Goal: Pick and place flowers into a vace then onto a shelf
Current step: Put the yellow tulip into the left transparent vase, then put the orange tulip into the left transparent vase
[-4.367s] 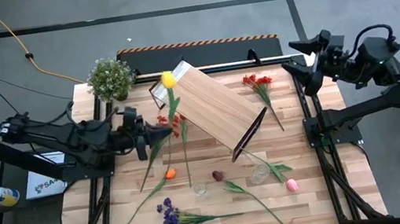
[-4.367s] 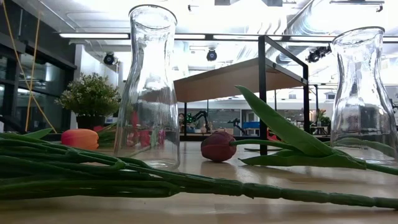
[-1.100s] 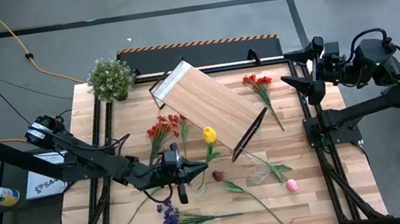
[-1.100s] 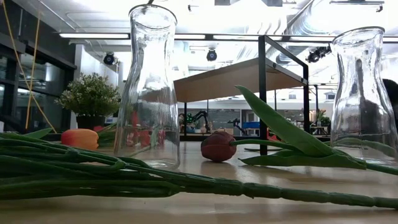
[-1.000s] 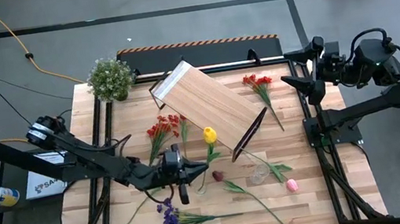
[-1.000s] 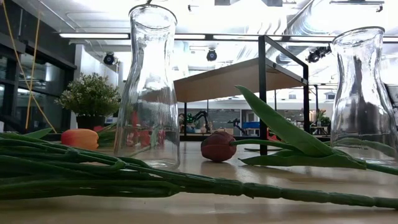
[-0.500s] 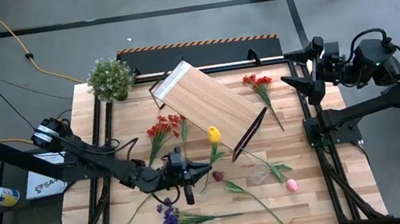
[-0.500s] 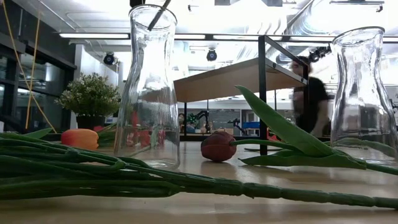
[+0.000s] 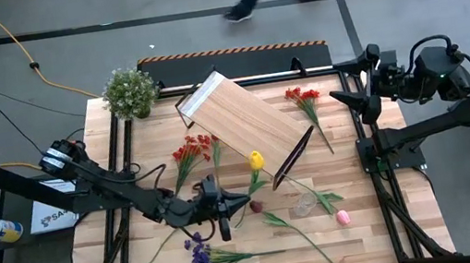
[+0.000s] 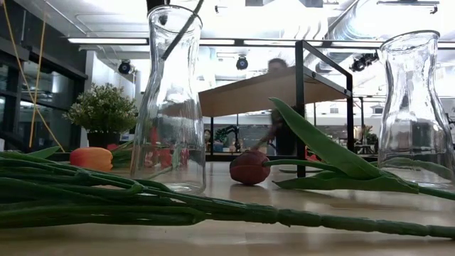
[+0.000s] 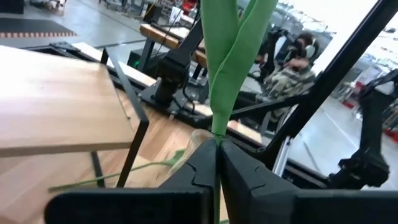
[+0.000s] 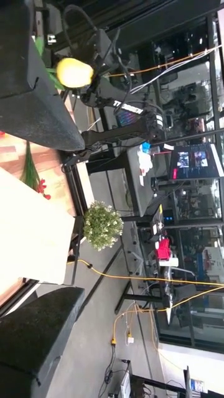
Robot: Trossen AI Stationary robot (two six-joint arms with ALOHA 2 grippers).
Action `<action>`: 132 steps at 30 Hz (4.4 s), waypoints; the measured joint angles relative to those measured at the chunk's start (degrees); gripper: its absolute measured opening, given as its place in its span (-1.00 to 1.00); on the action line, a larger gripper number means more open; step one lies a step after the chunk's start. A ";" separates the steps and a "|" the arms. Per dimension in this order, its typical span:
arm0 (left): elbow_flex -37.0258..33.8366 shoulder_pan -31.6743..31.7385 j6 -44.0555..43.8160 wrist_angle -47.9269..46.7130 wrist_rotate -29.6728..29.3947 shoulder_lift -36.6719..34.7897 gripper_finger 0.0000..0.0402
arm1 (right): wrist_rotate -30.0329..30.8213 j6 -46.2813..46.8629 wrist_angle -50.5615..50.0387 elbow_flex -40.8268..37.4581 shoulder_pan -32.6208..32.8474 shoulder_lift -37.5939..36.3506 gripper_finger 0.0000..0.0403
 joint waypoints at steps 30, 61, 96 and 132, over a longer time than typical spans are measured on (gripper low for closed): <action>0.07 -1.25 -7.79 -10.97 -0.40 -0.03 -0.69 | -0.03 0.16 0.02 0.00 0.00 -0.02 0.82; 0.07 -3.47 -12.01 -17.49 -3.85 -0.08 -0.69 | -0.05 1.50 0.03 0.00 0.01 -0.01 0.82; 0.07 -3.48 -13.77 -19.52 -1.30 -0.49 0.01 | -0.05 1.45 0.01 0.00 0.01 -0.02 0.81; 0.07 -12.50 -22.73 -38.87 2.41 -15.34 0.13 | -0.03 1.00 -3.40 0.00 0.01 -0.04 0.81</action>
